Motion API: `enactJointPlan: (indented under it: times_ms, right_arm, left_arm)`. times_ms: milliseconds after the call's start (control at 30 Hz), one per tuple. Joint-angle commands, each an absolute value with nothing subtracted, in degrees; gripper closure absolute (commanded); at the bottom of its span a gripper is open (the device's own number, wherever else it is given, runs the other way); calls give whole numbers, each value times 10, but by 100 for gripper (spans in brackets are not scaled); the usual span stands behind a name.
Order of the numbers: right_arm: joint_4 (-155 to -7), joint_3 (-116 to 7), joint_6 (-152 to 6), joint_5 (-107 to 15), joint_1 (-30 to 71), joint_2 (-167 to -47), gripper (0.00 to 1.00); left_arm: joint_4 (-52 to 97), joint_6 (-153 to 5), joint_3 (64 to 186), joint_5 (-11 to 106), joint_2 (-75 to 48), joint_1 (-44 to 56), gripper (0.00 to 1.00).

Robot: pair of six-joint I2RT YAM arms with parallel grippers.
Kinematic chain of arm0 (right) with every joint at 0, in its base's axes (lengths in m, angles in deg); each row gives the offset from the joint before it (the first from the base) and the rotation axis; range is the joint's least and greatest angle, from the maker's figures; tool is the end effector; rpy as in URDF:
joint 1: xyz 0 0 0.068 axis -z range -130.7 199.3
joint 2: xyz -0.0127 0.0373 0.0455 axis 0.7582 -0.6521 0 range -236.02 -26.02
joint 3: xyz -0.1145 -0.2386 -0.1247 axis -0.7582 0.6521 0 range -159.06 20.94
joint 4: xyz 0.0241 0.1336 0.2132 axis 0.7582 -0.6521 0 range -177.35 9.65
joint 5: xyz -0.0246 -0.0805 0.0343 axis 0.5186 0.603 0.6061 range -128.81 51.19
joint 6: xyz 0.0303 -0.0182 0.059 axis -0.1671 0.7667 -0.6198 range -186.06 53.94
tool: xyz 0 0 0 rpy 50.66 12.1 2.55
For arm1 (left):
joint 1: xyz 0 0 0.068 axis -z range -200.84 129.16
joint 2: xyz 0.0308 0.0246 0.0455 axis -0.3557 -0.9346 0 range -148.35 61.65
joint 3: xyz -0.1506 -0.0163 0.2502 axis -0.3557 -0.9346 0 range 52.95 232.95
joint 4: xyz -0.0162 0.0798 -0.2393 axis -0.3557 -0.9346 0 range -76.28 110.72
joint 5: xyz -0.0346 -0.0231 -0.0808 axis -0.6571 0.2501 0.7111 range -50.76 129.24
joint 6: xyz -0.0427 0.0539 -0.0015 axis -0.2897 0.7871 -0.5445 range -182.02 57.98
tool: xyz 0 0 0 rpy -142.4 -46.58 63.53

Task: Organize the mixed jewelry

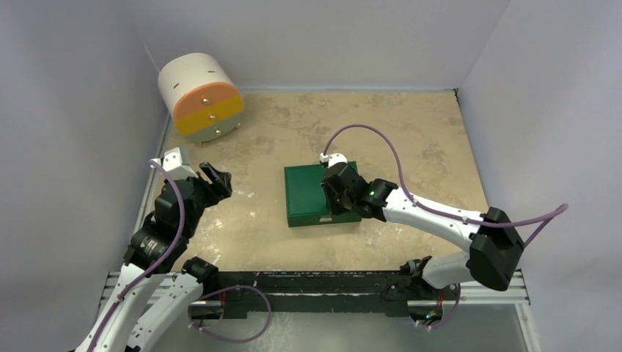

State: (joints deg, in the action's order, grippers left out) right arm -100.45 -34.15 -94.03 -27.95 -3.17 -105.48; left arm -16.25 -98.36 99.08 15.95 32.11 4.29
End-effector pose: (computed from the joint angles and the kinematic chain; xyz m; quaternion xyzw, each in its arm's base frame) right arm 0.1904 0.2310 0.2604 -0.1590 0.9048 0.1822 0.3504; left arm 0.0987 -0.0219 0.3350 -0.1932 0.7891 -0.1432 0.5653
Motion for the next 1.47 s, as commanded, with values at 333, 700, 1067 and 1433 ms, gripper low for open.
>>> enactJointPlan:
  times_ms: [333,700,1067,1433]
  right_arm:
    - [-1087,-341,-948,-2,-29,-888,1]
    - [-1244,-319,-1095,116,-29,-816,1]
    - [-1277,-318,-1128,159,-29,-719,1]
    - [-1151,-262,-989,85,-29,-561,1]
  left_arm:
    - [-136,-974,990,160,347,39,33]
    - [-135,-975,989,162,352,38,33]
    - [-134,-975,989,164,342,39,33]
    - [-131,-974,989,166,334,38,33]
